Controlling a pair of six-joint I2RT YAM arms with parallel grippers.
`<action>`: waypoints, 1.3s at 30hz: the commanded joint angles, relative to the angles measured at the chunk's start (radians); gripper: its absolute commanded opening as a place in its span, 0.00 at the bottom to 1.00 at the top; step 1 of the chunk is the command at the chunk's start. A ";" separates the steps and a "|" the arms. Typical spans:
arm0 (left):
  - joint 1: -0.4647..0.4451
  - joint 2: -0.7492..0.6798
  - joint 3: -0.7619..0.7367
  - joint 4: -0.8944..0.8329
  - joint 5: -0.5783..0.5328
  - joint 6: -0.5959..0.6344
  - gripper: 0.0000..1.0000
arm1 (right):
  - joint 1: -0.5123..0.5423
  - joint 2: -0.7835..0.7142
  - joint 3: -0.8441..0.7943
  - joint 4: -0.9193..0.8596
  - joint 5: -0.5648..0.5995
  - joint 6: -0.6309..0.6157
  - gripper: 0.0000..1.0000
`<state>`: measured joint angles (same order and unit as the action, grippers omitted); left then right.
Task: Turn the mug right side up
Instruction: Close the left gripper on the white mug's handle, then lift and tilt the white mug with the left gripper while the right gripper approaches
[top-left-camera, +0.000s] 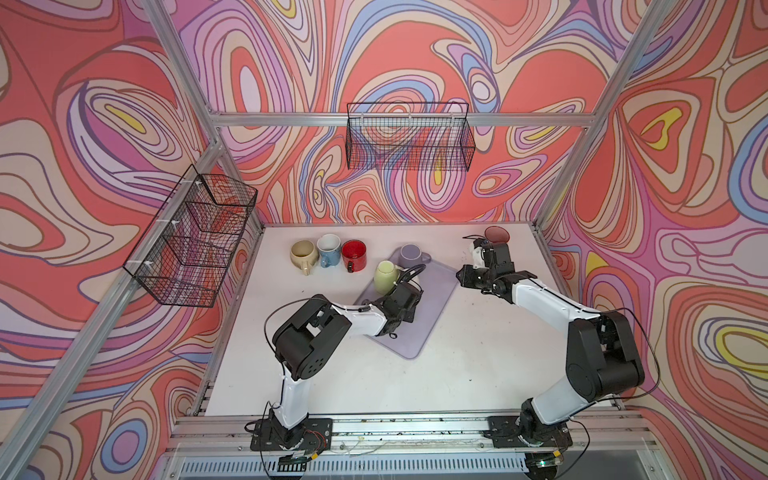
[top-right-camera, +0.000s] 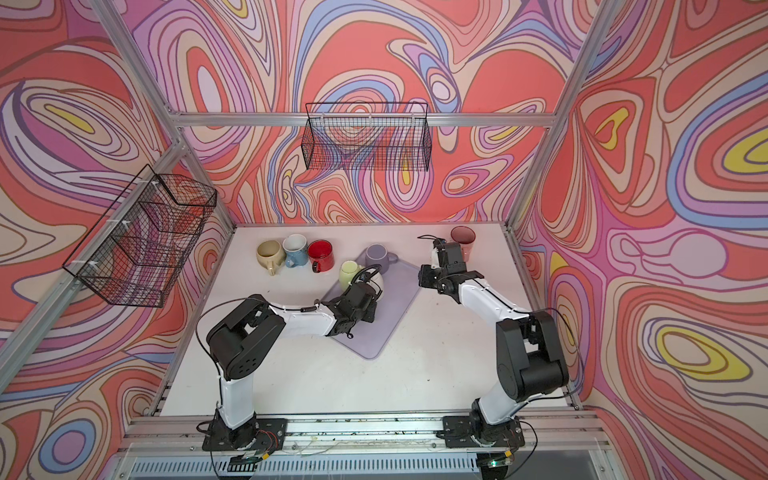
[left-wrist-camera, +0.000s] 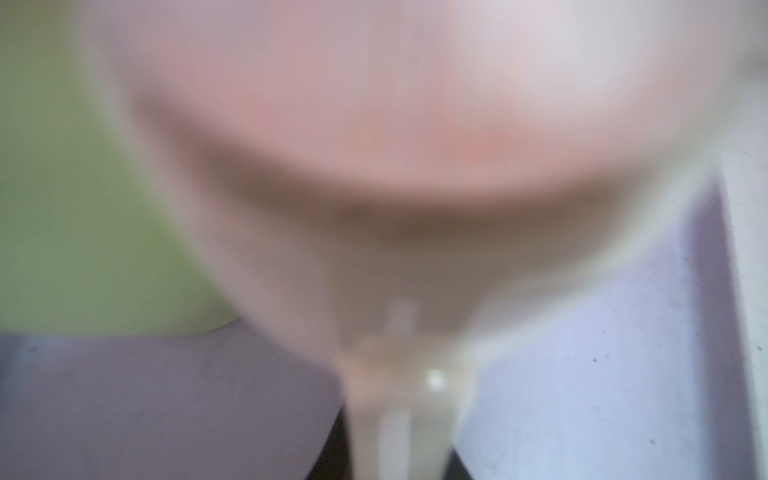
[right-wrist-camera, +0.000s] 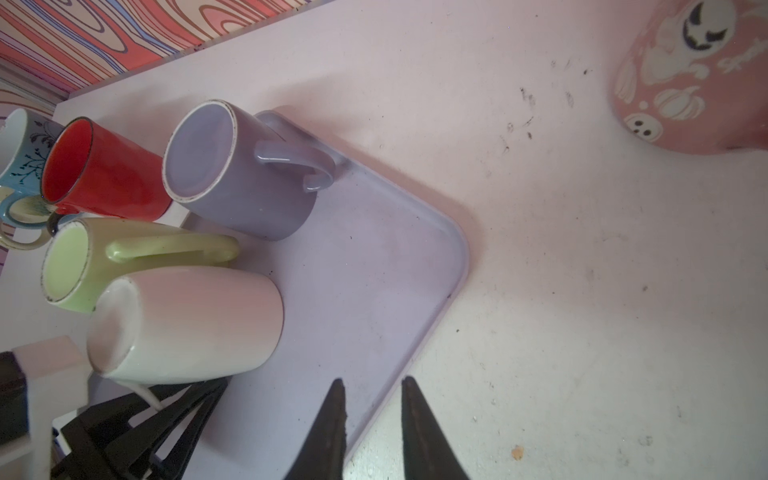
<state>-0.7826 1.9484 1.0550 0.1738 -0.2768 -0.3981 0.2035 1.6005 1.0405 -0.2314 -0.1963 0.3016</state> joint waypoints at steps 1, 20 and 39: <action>0.002 -0.058 -0.006 -0.008 -0.015 0.036 0.08 | -0.003 -0.020 -0.014 0.010 0.007 0.006 0.24; 0.046 -0.242 -0.071 0.079 0.261 0.104 0.00 | -0.004 -0.031 -0.026 0.004 0.014 0.003 0.22; 0.183 -0.393 -0.083 0.158 0.682 0.025 0.00 | -0.101 -0.160 -0.210 0.306 -0.407 0.032 0.23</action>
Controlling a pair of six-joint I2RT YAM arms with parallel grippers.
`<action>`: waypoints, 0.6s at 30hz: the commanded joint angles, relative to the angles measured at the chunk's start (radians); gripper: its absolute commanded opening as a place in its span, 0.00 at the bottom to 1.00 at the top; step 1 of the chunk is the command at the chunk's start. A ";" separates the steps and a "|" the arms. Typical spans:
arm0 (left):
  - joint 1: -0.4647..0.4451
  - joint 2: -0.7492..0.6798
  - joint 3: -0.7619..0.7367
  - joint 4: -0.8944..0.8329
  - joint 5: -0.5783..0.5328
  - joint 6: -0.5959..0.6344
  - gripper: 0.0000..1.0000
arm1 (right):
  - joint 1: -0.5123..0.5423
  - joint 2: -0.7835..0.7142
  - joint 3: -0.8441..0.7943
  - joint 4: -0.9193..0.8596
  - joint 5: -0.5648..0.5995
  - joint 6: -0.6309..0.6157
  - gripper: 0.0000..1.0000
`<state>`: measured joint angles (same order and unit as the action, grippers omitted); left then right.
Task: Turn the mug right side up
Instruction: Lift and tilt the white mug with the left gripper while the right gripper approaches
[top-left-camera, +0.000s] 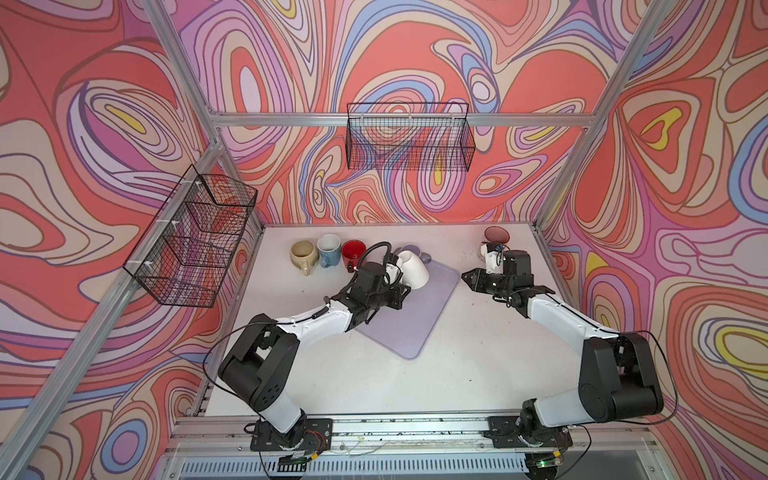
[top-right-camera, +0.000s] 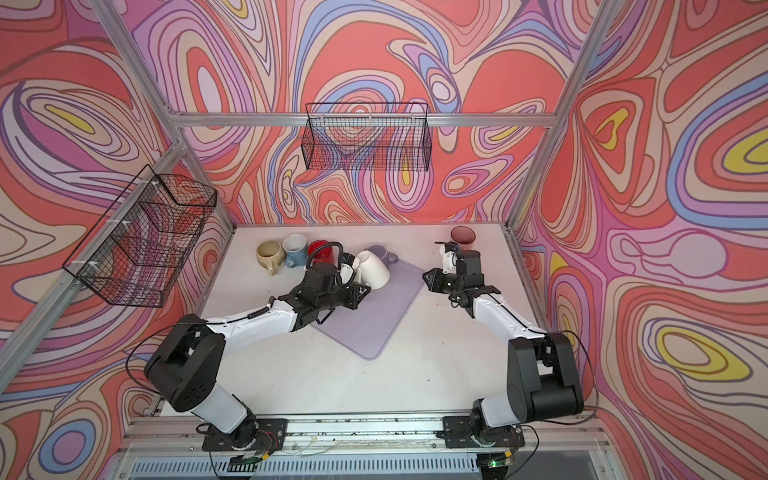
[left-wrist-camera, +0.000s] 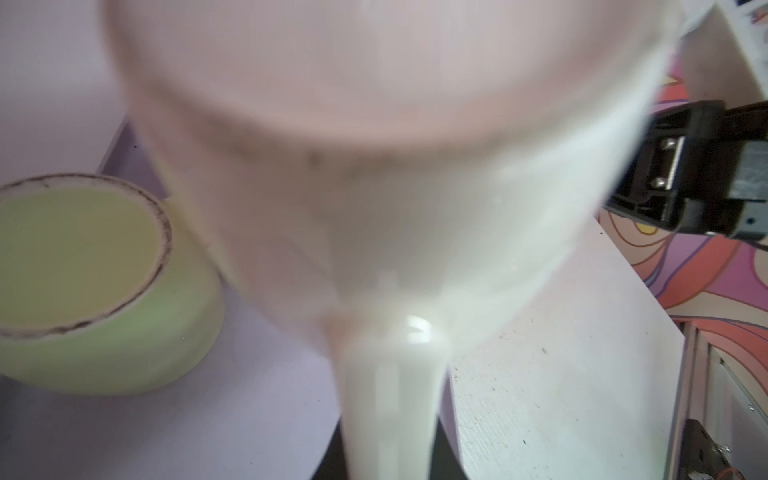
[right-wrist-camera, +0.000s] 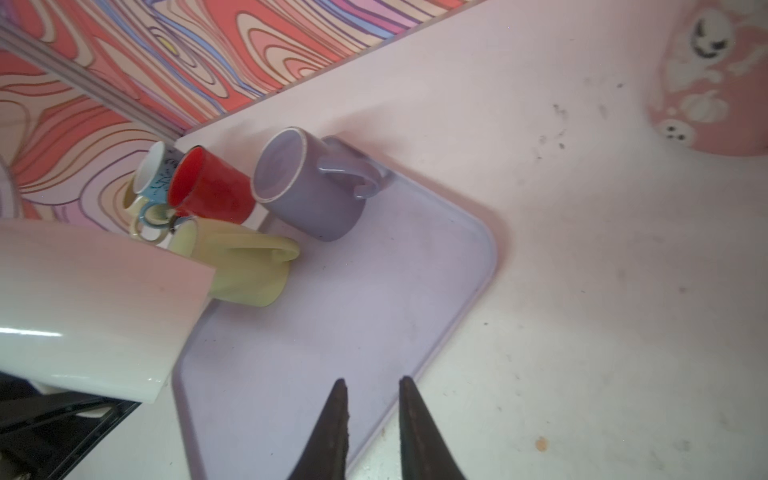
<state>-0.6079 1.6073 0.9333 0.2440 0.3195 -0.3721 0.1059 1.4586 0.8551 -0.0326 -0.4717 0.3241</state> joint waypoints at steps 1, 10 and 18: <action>0.012 -0.059 0.041 0.089 0.101 0.000 0.00 | -0.002 -0.020 -0.032 0.125 -0.159 0.012 0.23; 0.077 -0.109 0.031 0.132 0.193 -0.040 0.00 | -0.005 -0.065 -0.086 0.287 -0.317 0.050 0.39; 0.099 -0.132 0.080 0.089 0.264 -0.024 0.00 | -0.005 -0.064 -0.102 0.451 -0.462 0.139 0.48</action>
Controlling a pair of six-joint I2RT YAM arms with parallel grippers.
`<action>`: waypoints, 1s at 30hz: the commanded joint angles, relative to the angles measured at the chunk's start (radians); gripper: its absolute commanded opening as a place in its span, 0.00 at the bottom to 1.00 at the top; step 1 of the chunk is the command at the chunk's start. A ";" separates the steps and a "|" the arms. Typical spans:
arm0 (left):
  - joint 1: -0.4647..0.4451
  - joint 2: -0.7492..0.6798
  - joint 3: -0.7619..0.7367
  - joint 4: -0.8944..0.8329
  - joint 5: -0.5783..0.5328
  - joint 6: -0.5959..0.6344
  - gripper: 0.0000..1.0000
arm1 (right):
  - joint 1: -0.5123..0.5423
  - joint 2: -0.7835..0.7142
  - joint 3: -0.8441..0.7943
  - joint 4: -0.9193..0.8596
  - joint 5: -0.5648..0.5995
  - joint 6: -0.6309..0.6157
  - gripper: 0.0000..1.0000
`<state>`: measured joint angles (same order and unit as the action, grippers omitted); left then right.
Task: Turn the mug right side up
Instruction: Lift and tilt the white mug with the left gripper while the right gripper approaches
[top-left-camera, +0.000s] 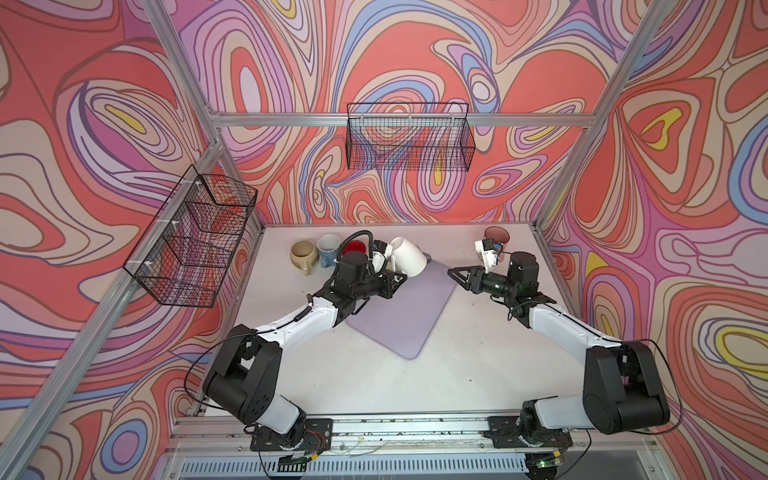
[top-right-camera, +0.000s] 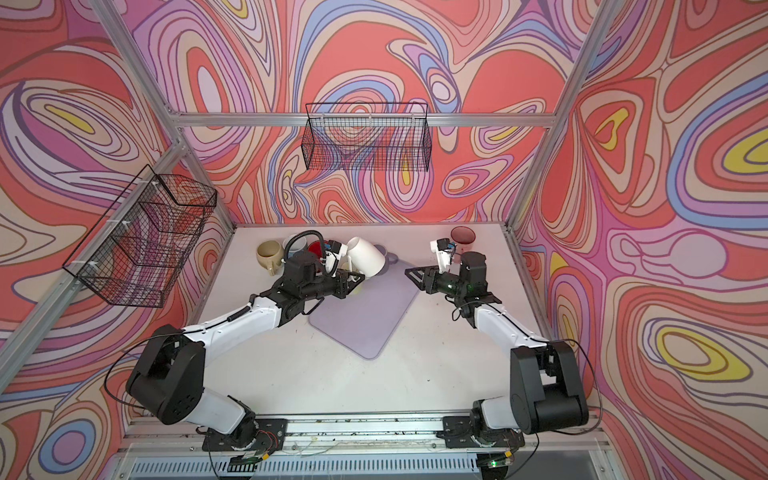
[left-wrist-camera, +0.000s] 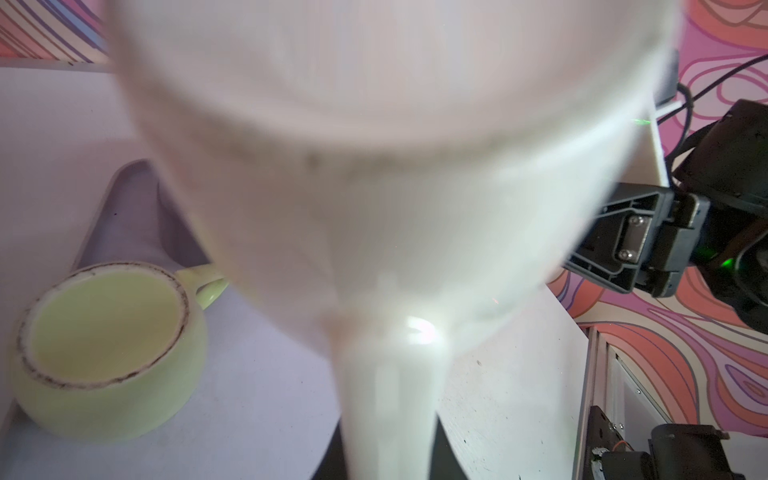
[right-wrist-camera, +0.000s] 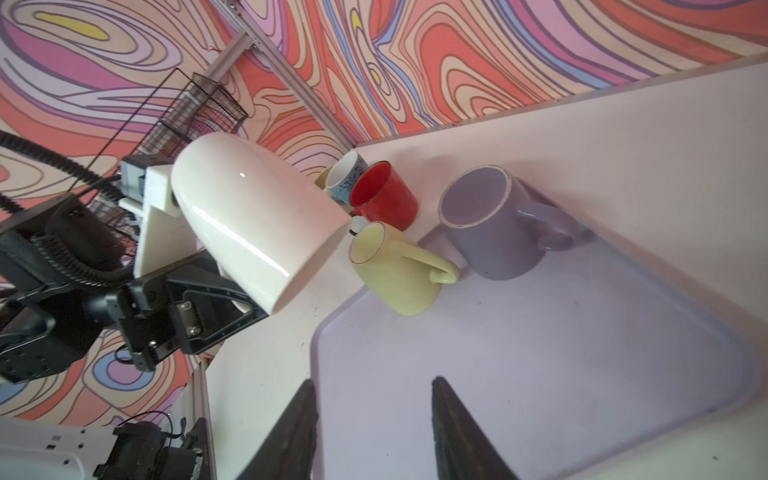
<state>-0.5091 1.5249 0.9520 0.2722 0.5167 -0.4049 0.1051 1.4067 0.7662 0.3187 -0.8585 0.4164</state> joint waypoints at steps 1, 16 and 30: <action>0.000 -0.049 0.068 0.059 0.074 0.008 0.00 | -0.004 -0.014 -0.013 0.114 -0.077 0.061 0.49; 0.001 -0.058 0.103 0.105 0.133 -0.066 0.00 | 0.032 0.048 -0.059 0.592 -0.165 0.389 0.75; -0.002 -0.053 0.085 0.138 0.175 -0.127 0.00 | 0.130 0.220 0.007 0.901 -0.176 0.551 0.70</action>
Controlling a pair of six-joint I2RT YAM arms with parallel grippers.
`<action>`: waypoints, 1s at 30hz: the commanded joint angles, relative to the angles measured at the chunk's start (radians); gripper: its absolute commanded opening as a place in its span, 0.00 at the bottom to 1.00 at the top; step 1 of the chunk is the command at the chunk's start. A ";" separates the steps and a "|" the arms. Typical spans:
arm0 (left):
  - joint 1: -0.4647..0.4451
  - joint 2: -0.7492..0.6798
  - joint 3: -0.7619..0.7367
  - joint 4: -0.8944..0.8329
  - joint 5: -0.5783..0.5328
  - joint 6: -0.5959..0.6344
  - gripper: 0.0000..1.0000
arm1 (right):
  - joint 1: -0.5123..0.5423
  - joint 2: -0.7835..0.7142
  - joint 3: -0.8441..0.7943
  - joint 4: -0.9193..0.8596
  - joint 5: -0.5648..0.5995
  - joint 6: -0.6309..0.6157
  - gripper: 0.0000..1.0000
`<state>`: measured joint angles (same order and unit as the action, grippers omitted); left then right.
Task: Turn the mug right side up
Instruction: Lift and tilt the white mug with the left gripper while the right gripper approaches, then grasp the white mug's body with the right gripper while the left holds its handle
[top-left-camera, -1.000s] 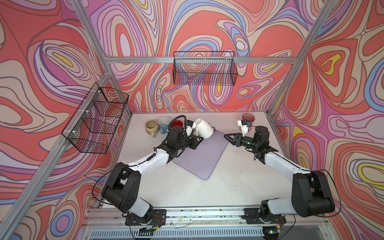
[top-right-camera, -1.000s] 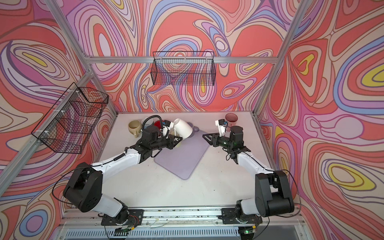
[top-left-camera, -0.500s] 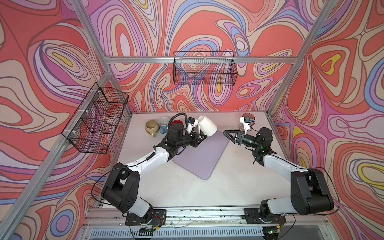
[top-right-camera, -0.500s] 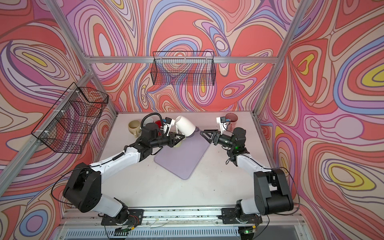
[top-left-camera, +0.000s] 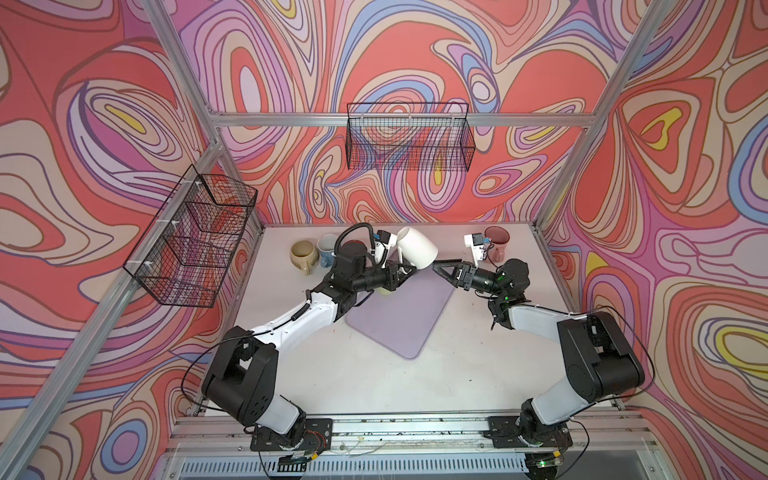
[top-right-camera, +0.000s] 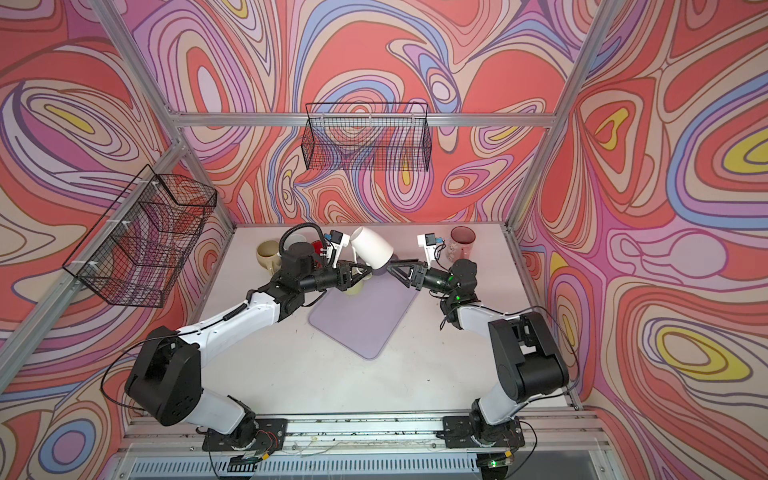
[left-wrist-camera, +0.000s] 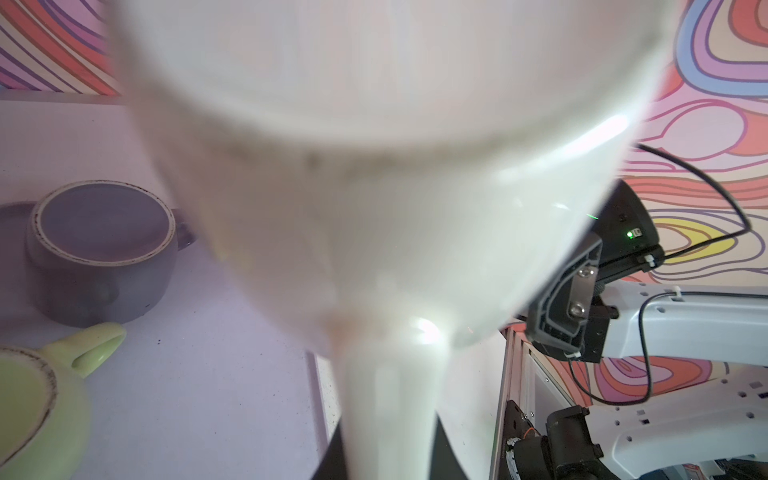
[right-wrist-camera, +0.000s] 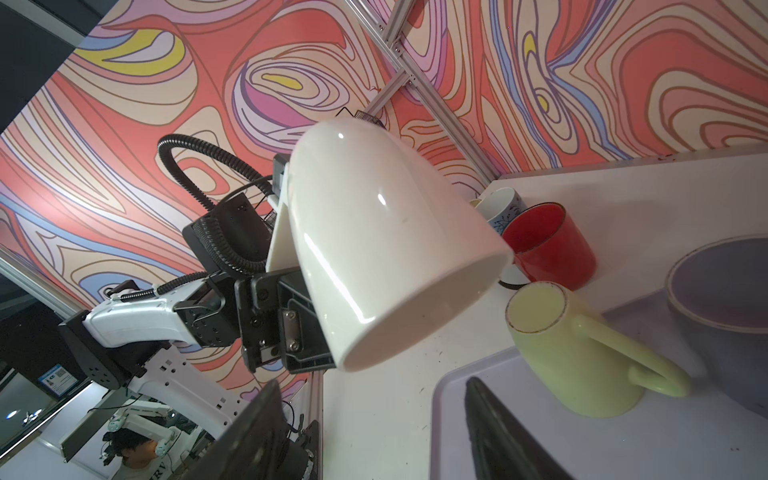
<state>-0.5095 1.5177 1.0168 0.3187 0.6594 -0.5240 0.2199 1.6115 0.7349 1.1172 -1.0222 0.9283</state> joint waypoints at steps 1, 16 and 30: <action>-0.001 -0.047 0.019 0.094 0.033 -0.013 0.00 | 0.022 0.021 0.047 0.106 -0.013 0.040 0.69; -0.026 -0.023 0.015 0.152 0.046 -0.056 0.00 | 0.084 0.154 0.150 0.330 0.010 0.172 0.60; -0.034 0.016 0.011 0.201 0.049 -0.102 0.00 | 0.093 0.154 0.184 0.374 0.053 0.197 0.43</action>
<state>-0.5377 1.5249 1.0164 0.4232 0.6834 -0.6128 0.3084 1.7573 0.8883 1.4513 -0.9916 1.1225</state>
